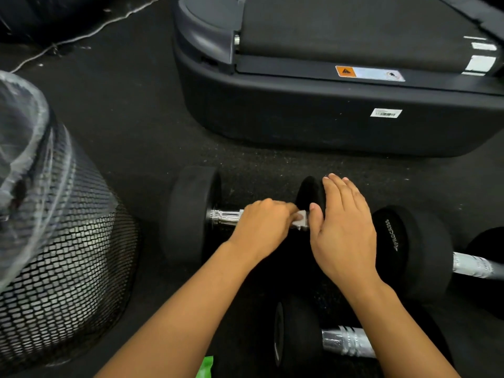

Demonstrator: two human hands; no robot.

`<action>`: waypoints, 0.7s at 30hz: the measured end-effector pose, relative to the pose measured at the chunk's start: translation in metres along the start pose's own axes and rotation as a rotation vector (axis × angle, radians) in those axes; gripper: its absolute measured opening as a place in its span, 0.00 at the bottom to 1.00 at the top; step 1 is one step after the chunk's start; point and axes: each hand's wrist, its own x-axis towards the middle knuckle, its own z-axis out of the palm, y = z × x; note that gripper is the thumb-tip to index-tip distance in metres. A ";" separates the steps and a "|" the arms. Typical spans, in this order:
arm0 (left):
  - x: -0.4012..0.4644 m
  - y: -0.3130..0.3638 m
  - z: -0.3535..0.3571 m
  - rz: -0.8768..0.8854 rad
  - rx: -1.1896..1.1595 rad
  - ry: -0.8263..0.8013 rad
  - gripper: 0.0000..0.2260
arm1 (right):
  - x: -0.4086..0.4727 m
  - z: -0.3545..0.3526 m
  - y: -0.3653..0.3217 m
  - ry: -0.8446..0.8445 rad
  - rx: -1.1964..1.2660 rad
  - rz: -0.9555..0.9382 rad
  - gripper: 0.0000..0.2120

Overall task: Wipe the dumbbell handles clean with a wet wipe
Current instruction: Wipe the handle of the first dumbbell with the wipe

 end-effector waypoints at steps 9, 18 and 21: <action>-0.018 0.004 0.017 0.100 -0.047 0.191 0.15 | -0.002 -0.001 0.000 0.018 0.001 0.002 0.26; -0.003 0.012 -0.005 -0.116 0.111 0.012 0.12 | 0.002 -0.001 0.000 -0.006 -0.008 -0.006 0.26; -0.014 0.015 0.004 -0.009 -0.010 0.090 0.09 | 0.001 -0.001 0.000 0.001 -0.008 -0.004 0.26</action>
